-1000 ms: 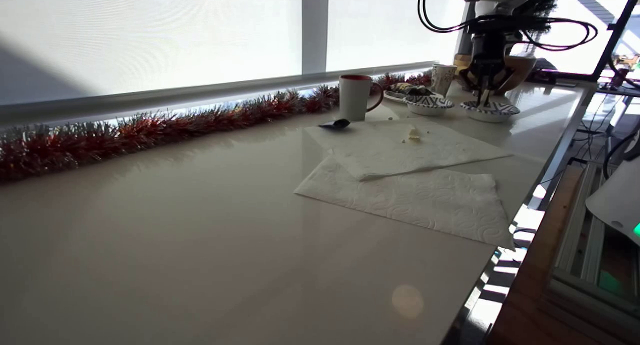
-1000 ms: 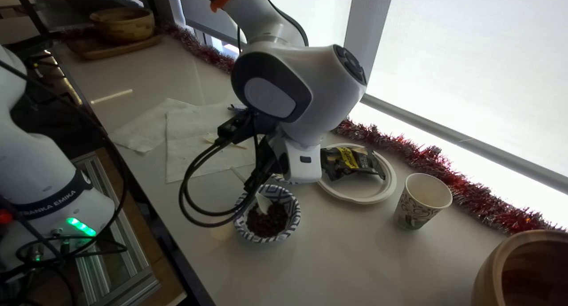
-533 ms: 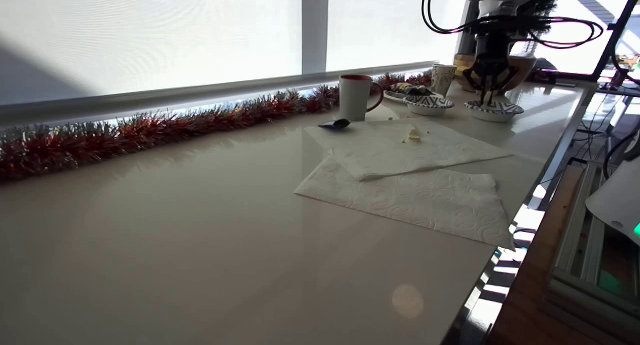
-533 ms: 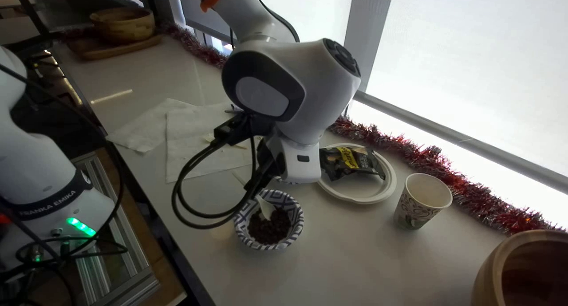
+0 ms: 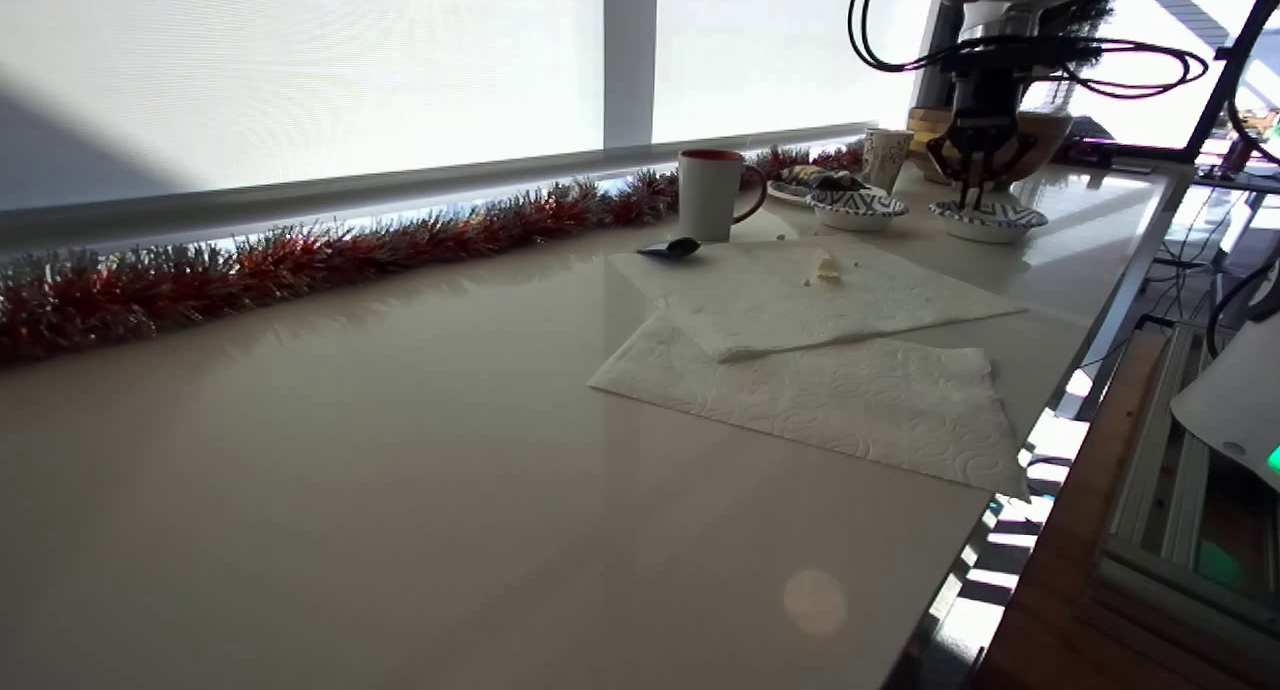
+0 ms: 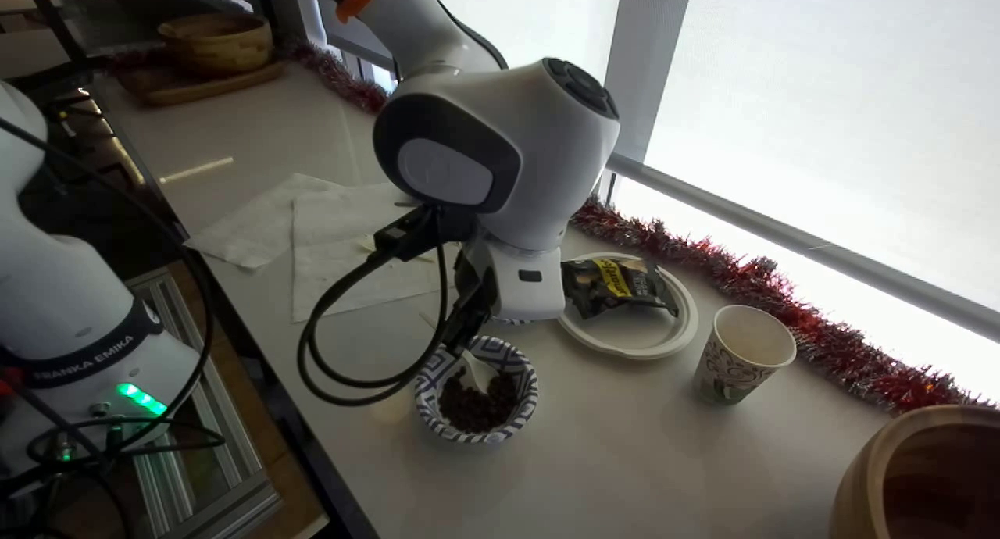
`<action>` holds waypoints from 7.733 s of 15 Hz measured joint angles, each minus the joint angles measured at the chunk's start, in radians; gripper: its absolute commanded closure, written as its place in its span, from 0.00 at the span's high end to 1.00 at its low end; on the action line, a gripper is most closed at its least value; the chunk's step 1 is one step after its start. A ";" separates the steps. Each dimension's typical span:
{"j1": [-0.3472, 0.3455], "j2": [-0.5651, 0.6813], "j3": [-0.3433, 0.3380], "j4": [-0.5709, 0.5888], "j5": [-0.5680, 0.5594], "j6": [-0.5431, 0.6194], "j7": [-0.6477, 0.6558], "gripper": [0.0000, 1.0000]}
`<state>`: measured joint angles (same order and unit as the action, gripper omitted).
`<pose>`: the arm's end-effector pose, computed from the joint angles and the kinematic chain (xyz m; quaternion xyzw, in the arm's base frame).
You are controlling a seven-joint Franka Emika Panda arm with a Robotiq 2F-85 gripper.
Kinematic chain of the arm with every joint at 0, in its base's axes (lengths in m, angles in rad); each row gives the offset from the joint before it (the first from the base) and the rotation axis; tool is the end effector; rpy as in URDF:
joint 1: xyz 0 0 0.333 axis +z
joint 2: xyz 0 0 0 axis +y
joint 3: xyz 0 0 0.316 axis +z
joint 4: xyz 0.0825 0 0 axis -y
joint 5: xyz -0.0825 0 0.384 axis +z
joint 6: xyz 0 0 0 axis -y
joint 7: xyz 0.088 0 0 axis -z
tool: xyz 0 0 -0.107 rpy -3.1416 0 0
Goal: Use the spoon to transfer some contents from the closest bowl to the right cup
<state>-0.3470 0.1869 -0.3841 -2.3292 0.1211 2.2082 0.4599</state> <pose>0.3611 -0.3229 0.2431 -0.7931 0.5915 0.1425 0.0275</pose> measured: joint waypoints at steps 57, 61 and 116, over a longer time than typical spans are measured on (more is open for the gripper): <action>-0.012 -0.088 0.054 0.091 -0.412 0.444 -0.158 0.03; -0.012 0.012 0.024 0.215 -0.412 0.427 -0.188 0.03; 0.057 0.240 0.068 0.286 -2.072 0.013 0.601 0.03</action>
<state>-0.2899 0.4265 -0.3157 -2.0434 -1.9509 2.2215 1.0607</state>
